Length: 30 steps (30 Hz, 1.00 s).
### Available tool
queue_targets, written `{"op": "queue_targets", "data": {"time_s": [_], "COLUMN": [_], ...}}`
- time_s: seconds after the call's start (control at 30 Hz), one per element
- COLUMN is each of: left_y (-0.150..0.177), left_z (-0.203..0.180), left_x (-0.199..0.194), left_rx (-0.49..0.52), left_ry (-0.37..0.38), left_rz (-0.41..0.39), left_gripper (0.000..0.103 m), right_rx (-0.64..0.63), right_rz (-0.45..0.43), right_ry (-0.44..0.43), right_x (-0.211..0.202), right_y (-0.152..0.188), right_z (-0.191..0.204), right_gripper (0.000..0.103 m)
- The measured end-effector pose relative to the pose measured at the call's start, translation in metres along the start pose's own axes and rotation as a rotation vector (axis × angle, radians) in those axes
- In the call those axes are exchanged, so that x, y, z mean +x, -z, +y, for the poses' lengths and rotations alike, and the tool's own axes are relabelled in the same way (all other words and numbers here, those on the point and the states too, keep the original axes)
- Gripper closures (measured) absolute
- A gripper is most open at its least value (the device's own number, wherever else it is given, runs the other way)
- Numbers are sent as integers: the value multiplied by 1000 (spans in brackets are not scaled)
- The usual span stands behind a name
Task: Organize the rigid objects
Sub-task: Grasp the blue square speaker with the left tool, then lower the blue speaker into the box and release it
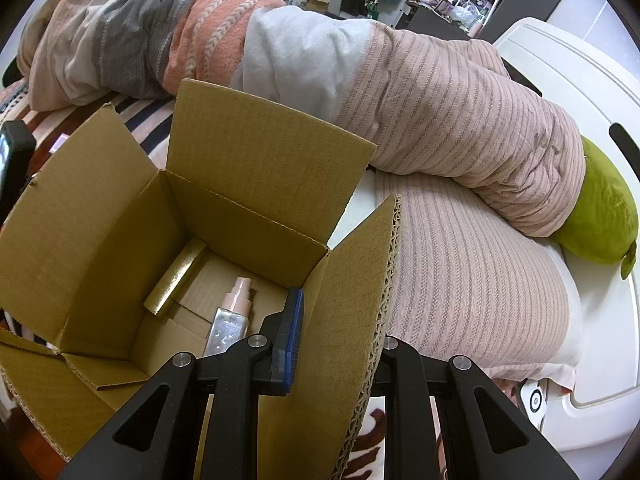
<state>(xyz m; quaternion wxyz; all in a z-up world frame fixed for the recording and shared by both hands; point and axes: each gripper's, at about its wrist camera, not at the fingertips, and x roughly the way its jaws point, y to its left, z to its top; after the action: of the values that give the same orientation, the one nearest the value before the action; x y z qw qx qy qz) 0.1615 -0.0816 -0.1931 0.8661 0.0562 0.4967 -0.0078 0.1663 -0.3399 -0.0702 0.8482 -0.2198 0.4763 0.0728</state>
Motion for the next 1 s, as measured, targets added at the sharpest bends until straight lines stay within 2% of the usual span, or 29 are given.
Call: {"op": "queue_targets", "data": {"time_s": [0.07, 0.17, 0.3, 0.47, 0.57, 0.67, 0.73, 0.8, 0.87, 0.9, 1.0], "left_y": [1, 2, -4, -17, -32, -48, -60, -69, -75, -79, -88], "left_z": [-2, 5, 12, 21, 21, 7, -9, -32, -55, -72, -112], "left_x": [-2, -10, -33, -87, -131, -171, -188, -195, -196, -191, -171], "left_rx": [7, -34, -24, -9, 3, 55, 91, 143, 209, 248, 327], "left_ry": [-23, 12, 35, 50, 96, 207, 333, 404, 443, 468, 468], "left_rz": [-27, -58, -117, -236, -327, -376, -356, -329, -291, -246, -131], "left_gripper": [25, 26, 26, 26, 26, 26, 26, 26, 26, 26, 26], "right_rx": [1, 0, 0, 1, 0, 0, 1, 0, 0, 1, 3], "right_rz": [-1, 1, -1, -1, -2, -2, -2, -2, -2, -2, -3], "right_ry": [0, -1, -1, -1, -1, -1, 0, -1, -1, -2, -6], "right_x": [0, 0, 0, 0, 0, 0, 0, 0, 0, 0, 0], "right_y": [0, 0, 0, 0, 0, 0, 0, 0, 0, 0, 0], "right_z": [0, 0, 0, 0, 0, 0, 0, 0, 0, -1, 0], "right_gripper": [89, 89, 89, 89, 89, 89, 89, 89, 89, 89, 89]}}
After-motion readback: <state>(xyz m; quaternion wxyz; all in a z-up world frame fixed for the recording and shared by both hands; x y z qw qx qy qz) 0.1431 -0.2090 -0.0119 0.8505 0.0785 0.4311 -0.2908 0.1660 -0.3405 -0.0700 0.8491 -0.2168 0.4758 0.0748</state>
